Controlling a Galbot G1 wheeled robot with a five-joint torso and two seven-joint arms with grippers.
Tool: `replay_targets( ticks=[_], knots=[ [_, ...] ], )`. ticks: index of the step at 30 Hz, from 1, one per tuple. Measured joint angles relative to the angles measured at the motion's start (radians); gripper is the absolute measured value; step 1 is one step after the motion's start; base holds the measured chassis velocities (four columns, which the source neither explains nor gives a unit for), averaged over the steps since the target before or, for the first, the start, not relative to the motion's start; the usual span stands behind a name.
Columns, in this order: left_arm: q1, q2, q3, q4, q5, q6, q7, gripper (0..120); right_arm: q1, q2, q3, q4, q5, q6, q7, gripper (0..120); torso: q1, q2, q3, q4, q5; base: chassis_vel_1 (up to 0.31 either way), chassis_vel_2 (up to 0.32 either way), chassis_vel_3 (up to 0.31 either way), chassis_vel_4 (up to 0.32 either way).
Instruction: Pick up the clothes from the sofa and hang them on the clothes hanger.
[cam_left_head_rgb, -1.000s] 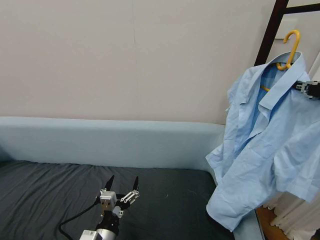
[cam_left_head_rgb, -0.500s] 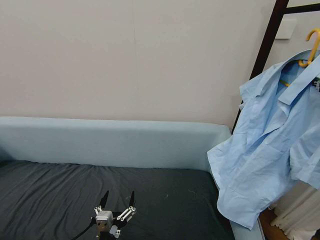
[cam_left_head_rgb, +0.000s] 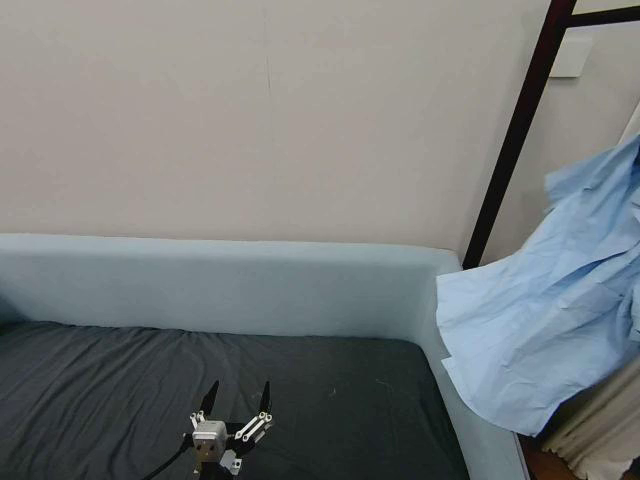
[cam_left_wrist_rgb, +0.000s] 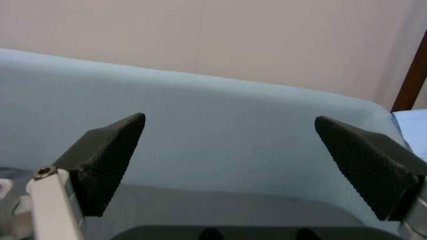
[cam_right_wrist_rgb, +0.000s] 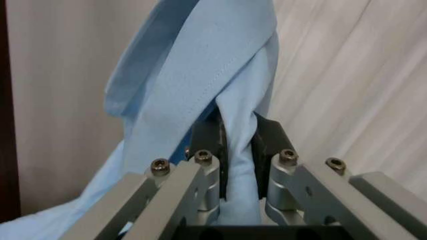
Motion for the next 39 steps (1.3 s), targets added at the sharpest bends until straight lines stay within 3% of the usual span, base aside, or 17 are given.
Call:
replay_targets(
  ticks=[1, 3, 10, 13, 18, 25, 32, 39],
  knots=[
    [-0.001, 0.001, 0.000, 0.000, -0.001, 0.000, 0.000, 100, -0.004, 0.027, -0.016, -0.070, -0.099, 0.047, -0.057, 8, 0.000, 0.000, 0.000, 0.0001, 0.0000, 0.000, 0.000, 0.000, 0.000],
    [-0.002, 0.001, 0.001, 0.000, -0.002, 0.001, 0.000, 100, 0.009, 0.072, -0.027, -0.154, -0.145, 0.109, -0.099, 8, 0.000, 0.000, 0.000, 0.0002, 0.0001, 0.000, 0.000, 0.000, 0.000],
    [-0.003, 0.002, 0.001, 0.000, -0.003, 0.002, -0.001, 100, 0.067, 0.220, -0.036, -0.315, -0.189, 0.265, -0.172, 8, 0.000, 0.000, 0.000, 0.0002, 0.0000, 0.000, 0.000, 0.000, 0.000],
    [-0.003, 0.002, 0.002, 0.000, -0.003, 0.002, -0.001, 100, 0.147, 0.312, -0.073, -0.405, -0.200, 0.337, -0.203, 8, 0.000, 0.000, 0.000, 0.0002, -0.0002, 0.000, 0.000, 0.000, 0.000],
    [-0.003, 0.002, 0.002, 0.000, -0.004, 0.003, -0.001, 100, 0.249, 0.395, -0.155, -0.497, -0.236, 0.391, -0.229, 8, 0.000, 0.000, 0.000, 0.0004, -0.0002, 0.000, 0.000, 0.000, 0.000],
    [-0.003, 0.002, 0.002, 0.000, -0.004, 0.003, -0.001, 100, 0.297, 0.430, -0.204, -0.495, -0.386, 0.413, -0.221, 8, 0.000, 0.000, 0.000, 0.0001, -0.0003, 0.000, 0.000, 0.000, 0.000],
    [-0.003, 0.002, 0.002, 0.000, -0.004, 0.003, -0.001, 100, 0.240, 0.397, -0.195, -0.380, -0.545, 0.425, -0.205, 8, 0.000, 0.000, 0.000, -0.0001, -0.0002, 0.000, 0.000, 0.000, 0.000],
    [-0.003, 0.002, 0.002, 0.000, -0.004, 0.003, -0.001, 100, 0.255, 0.393, -0.211, -0.357, -0.601, 0.425, -0.197, 8, 0.000, 0.000, 0.000, 0.0000, -0.0002, 0.000, 0.000, 0.000, 0.000]
  ],
)
